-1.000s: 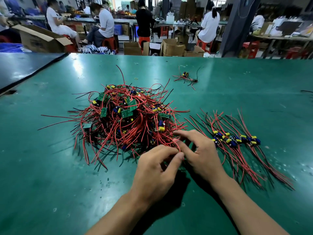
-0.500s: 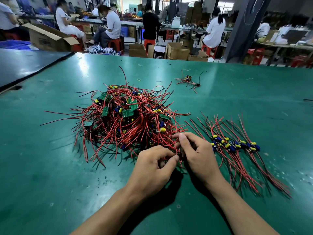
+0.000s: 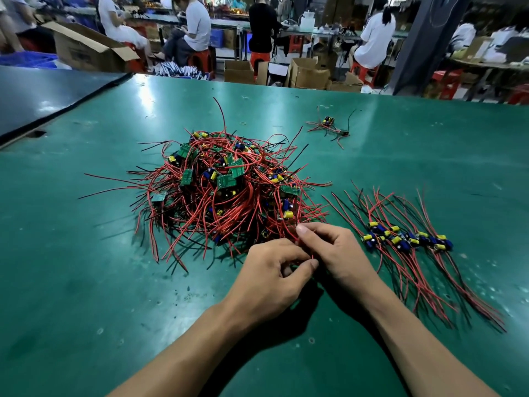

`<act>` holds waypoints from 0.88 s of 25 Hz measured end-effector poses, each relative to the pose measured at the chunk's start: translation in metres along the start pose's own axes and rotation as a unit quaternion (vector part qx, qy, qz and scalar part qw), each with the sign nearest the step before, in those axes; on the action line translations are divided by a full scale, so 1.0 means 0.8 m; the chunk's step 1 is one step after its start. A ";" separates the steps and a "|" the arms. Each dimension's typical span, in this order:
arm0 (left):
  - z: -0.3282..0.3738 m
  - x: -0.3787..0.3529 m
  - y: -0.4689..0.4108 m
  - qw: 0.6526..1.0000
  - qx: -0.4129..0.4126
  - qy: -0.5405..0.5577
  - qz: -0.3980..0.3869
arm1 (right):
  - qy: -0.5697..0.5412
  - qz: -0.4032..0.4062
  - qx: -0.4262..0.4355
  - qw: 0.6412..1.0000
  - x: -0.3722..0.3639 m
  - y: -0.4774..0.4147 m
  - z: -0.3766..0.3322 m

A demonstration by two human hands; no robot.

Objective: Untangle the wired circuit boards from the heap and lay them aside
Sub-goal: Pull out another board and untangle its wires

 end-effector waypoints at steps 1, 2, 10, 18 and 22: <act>0.002 0.001 0.000 1.000 -0.006 -0.003 0.001 | -0.009 0.004 -0.005 1.000 0.001 -0.001 -0.001; 0.005 0.003 0.000 1.000 -0.014 -0.006 0.005 | -0.016 0.012 -0.007 1.000 0.003 -0.001 -0.003; -0.018 0.024 0.000 0.973 0.100 0.193 0.080 | -0.107 0.001 -0.035 0.994 -0.008 0.004 -0.003; -0.047 0.030 -0.003 0.974 0.155 0.118 0.117 | -0.041 -0.014 -0.027 0.999 -0.005 0.002 -0.005; -0.056 0.025 -0.001 0.958 0.199 0.166 0.119 | -0.039 -0.041 -0.021 0.998 -0.007 0.004 -0.012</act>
Point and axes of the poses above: each hand's wrist, its own y-axis away from the middle knuckle, its own x-axis out of the back of the hand, z = x × y, the point moved 9 cm from there along -y, towards the middle knuckle, and after that the axes turned 1 degree about z, right-handed, at the moved point
